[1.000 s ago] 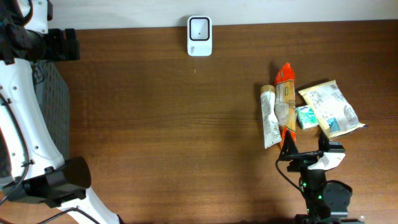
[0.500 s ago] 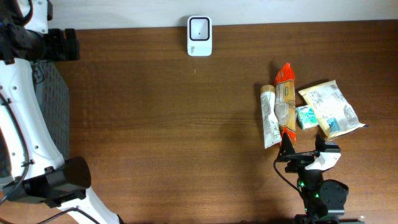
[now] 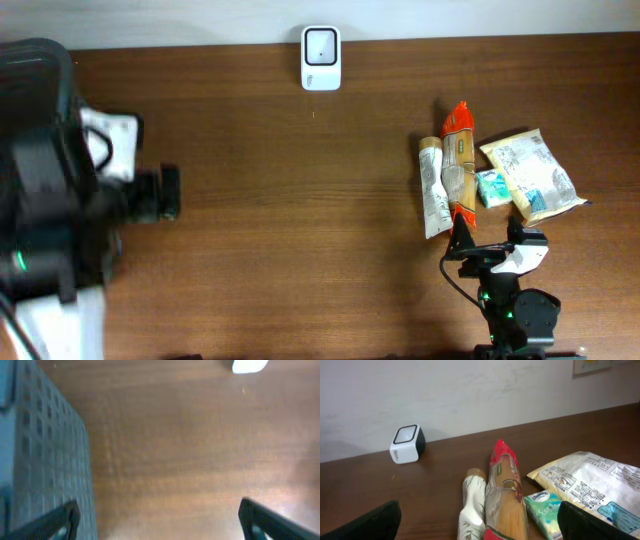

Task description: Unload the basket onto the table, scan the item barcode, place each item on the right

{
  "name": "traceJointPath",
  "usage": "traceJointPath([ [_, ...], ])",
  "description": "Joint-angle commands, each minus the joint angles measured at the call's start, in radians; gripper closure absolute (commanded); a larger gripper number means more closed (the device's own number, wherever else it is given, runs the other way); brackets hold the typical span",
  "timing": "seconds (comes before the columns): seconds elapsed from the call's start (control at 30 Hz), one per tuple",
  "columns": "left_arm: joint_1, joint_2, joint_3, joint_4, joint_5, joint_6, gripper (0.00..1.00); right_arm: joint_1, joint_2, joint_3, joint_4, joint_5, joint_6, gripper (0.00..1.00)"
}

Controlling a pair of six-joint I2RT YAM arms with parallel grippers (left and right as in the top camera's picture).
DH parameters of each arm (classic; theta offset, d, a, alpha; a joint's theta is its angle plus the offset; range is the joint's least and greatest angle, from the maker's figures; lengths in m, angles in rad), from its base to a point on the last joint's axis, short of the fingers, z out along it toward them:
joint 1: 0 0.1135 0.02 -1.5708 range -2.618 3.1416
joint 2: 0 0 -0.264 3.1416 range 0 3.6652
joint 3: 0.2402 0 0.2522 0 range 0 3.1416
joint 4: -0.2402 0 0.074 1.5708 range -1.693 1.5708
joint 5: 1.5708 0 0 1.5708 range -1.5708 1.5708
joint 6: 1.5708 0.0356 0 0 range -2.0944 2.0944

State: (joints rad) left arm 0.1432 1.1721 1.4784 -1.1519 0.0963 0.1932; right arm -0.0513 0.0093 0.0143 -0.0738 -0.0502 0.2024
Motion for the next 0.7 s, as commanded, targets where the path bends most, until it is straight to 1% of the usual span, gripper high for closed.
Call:
traceJointPath([
  [0.0, 0.002, -0.308, -0.496, 0.466, -0.006, 0.048, 0.01, 0.005, -0.006, -0.009, 0.000, 0.009, -0.007, 0.01],
  [0.03, 0.001, -0.427, -0.676, 0.658, -0.006, 0.048, 0.01, 0.005, -0.006, -0.009, 0.000, 0.009, -0.007, 0.01],
  [0.07, 0.001, -0.518, -0.808, 0.794, -0.006, 0.048, 0.01, 0.005, -0.006, -0.009, 0.000, 0.009, -0.007, 0.01],
  [0.1, 0.001, -0.604, -0.922, 0.898, -0.006, 0.048, 0.01, 0.005, -0.006, -0.009, 0.000, 0.009, -0.007, 0.01],
  [0.17, 0.001, -0.769, -1.109, 1.044, -0.007, 0.048, 0.01, 0.005, -0.006, -0.009, 0.000, 0.009, -0.007, 0.01],
  [0.2, 0.001, -0.824, -1.158, 1.070, -0.008, 0.049, 0.01, 0.005, -0.006, -0.009, 0.000, 0.009, -0.007, 0.01],
  [0.23, 0.001, -0.919, -1.235, 1.091, -0.007, 0.071, 0.01, 0.005, -0.006, -0.009, 0.000, 0.009, -0.007, 0.01],
  [0.27, 0.001, -0.965, -1.276, 1.101, -0.008, 0.076, 0.01, 0.005, -0.006, -0.009, 0.000, 0.009, -0.007, 0.01],
  [0.4, 0.001, -1.068, -1.422, 1.195, -0.011, 0.117, 0.01, 0.005, -0.006, -0.009, 0.000, 0.009, -0.007, 0.01],
  [0.43, 0.001, -1.095, -1.465, 1.221, -0.011, 0.145, 0.01, 0.005, -0.006, -0.009, 0.000, 0.009, -0.007, 0.01],
  [0.5, -0.003, -1.128, -1.470, 1.155, -0.018, 0.162, 0.01, 0.005, -0.006, -0.009, 0.000, 0.009, -0.007, 0.01],
  [0.53, -0.003, -1.164, -1.470, 1.088, -0.018, 0.169, 0.01, 0.005, -0.006, -0.009, 0.000, 0.009, -0.007, 0.01],
  [0.67, -0.008, -1.167, -1.470, 1.078, -0.014, 0.167, 0.01, 0.005, -0.006, -0.009, 0.000, 0.009, -0.007, 0.01],
])
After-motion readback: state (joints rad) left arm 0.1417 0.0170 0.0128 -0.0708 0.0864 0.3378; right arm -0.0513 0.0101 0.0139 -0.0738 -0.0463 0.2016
